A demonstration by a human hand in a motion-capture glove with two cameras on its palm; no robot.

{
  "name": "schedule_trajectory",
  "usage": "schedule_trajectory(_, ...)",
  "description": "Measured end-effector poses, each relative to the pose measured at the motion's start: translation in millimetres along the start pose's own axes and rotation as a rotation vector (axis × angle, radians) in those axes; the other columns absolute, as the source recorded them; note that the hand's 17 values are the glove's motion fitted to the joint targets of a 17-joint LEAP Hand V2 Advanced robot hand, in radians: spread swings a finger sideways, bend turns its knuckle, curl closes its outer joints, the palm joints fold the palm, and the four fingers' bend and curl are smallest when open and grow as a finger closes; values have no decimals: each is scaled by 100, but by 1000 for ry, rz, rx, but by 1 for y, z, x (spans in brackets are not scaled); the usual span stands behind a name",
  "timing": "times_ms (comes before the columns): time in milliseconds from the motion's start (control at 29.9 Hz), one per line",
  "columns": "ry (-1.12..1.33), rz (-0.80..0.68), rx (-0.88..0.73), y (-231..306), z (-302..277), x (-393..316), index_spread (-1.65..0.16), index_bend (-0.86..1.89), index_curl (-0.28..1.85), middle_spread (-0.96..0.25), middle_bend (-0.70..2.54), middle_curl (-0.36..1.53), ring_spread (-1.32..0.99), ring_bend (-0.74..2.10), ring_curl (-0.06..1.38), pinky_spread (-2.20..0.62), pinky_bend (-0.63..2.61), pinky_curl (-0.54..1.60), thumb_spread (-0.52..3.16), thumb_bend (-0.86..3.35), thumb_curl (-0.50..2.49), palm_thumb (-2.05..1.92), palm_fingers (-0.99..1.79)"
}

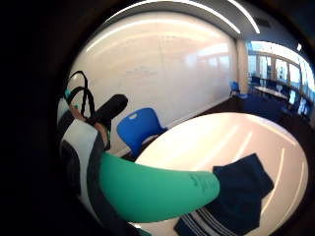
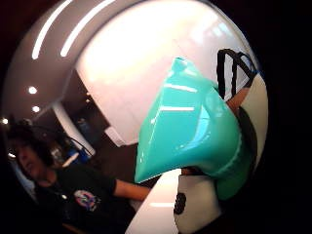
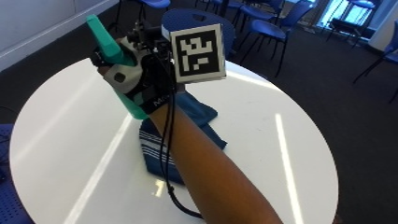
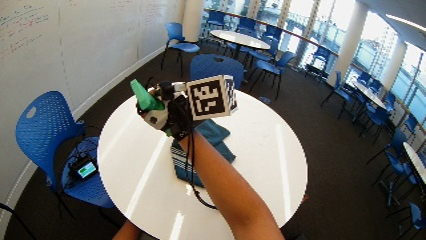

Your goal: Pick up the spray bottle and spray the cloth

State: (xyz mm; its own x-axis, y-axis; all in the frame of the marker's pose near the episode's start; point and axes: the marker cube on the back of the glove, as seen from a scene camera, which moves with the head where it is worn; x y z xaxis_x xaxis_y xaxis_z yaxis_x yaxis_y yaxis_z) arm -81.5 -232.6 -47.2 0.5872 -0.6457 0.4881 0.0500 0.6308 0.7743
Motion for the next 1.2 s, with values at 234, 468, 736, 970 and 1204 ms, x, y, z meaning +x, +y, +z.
schedule_trajectory(234,-280,249,45,-3,20,9,-28,24,52,-14,46,49,-18,57,44,-24,45,38,37,-4,78,90,136)
schedule_trajectory(468,-358,382,36,-1,30,20,-27,24,52,-13,46,49,-18,58,44,-25,45,38,37,-4,78,90,136)
schedule_trajectory(736,-308,416,-1,2,39,33,-27,25,52,-13,46,49,-17,58,44,-25,45,38,37,-4,78,90,136)
schedule_trajectory(970,-290,426,-30,3,38,30,-27,25,52,-13,46,49,-17,58,44,-25,45,38,37,-4,78,91,136)
schedule_trajectory(1204,-270,432,-26,0,30,24,-27,24,52,-14,46,49,-17,57,44,-26,46,39,37,-4,78,90,135)
